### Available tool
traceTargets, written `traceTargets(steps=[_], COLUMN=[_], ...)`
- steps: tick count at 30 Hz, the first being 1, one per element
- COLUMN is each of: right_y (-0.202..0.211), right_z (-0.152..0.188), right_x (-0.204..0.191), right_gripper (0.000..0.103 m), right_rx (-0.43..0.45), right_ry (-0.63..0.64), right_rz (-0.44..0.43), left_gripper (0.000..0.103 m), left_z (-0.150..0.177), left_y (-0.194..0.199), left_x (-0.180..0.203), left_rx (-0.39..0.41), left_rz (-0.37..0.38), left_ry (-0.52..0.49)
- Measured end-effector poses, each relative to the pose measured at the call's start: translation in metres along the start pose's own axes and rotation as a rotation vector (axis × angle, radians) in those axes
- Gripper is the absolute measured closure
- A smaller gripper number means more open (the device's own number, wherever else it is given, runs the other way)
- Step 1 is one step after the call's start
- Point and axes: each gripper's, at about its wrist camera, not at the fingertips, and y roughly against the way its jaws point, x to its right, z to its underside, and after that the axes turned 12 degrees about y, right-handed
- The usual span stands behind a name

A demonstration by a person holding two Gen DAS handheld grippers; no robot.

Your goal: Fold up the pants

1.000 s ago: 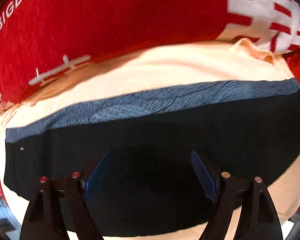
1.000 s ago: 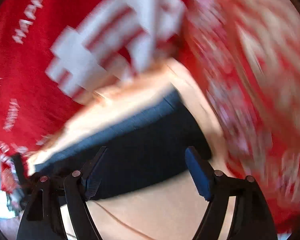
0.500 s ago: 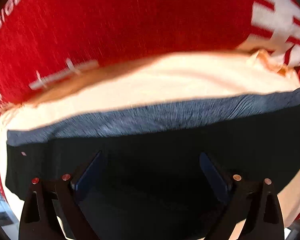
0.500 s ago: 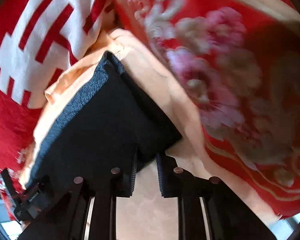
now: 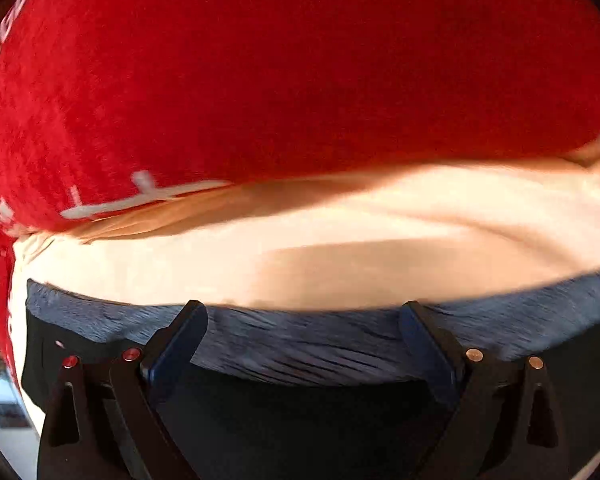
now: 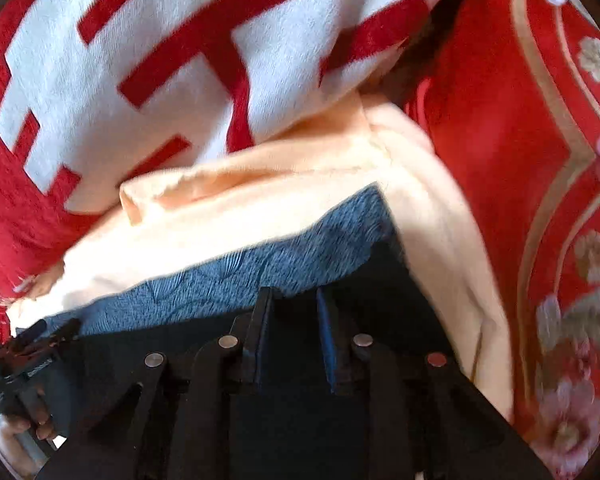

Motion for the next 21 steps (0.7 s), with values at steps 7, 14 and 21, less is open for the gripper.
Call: traceTargets(steps=[7,14,21], right_y=[0.014,0.044,0.051], right_z=[0.011,0.046,0.069], right_x=[0.024,0.005,-0.050], right_gripper=[0.077,0.074,0.060], right_rx=[-0.018,-0.010,-0.020], right_ry=[-0.061,-0.174,-0.226], right_rz=[-0.050,-0.178,-0.164], left_gripper=[0.006,0.006,0.006], left_z=[-0.004,0.041,0.062], left_y=[0.021,0.028,0.035], left_x=[-0.049,-0.083,-0.120], left_rx=[-0.004,-0.048,-0.053], left_rz=[-0.050,-0.020,0.063], left_ry=[0.003,-0.008,-0.087])
